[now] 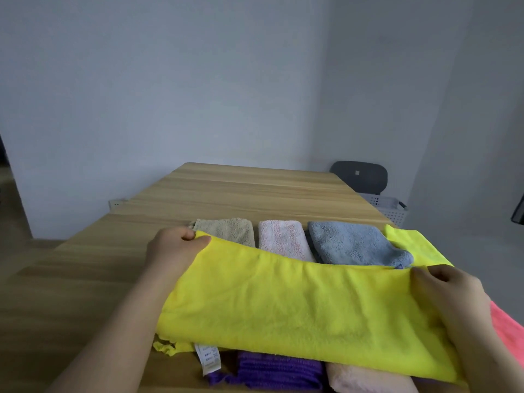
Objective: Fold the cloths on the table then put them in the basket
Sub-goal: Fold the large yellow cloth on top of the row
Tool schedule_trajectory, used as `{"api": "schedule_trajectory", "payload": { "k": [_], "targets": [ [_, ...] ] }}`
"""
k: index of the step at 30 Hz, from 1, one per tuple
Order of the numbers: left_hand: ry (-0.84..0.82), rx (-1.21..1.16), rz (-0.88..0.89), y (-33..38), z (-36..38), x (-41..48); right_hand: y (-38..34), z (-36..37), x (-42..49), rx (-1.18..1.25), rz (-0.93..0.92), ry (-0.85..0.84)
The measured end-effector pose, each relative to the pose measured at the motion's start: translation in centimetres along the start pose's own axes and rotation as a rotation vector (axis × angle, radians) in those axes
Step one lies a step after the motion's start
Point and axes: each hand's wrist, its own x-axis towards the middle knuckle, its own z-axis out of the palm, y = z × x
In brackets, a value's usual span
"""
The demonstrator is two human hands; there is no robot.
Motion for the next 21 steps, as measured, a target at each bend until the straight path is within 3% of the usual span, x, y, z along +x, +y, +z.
{"api": "schedule_trajectory", "payload": {
  "k": [2,4,7,9,11,12,14,17,21],
  "targets": [
    [0.010,-0.166,-0.040,-0.3,0.3,0.1,-0.1,-0.1,0.0,0.022,-0.006,0.057],
    [0.050,-0.166,-0.019,-0.7,0.7,-0.2,-0.2,-0.1,-0.1,0.027,-0.013,0.099],
    [0.027,0.074,0.108,-1.3,1.7,-1.0,-0.3,0.2,-0.4,-0.016,0.011,0.094],
    [0.006,0.363,0.185,-0.7,1.7,-1.8,-0.3,0.1,-0.5,-0.052,0.033,0.037],
    [0.108,0.554,0.367,1.7,1.0,-2.9,-0.6,-0.2,-0.6,-0.103,0.068,-0.042],
    [0.117,0.523,0.510,3.1,0.9,-3.7,-0.7,-0.5,-0.6,-0.134,0.081,-0.084],
    [-0.098,0.386,0.721,6.0,1.4,-5.8,-1.0,-1.2,-0.5,-0.178,0.086,-0.155],
    [-0.562,0.500,0.652,6.5,4.0,-9.4,-1.2,-2.4,-0.2,-0.244,0.090,-0.276],
    [-0.700,0.770,0.531,3.7,6.3,-10.8,-1.4,-3.6,0.0,-0.297,0.071,-0.416]
  ]
}}
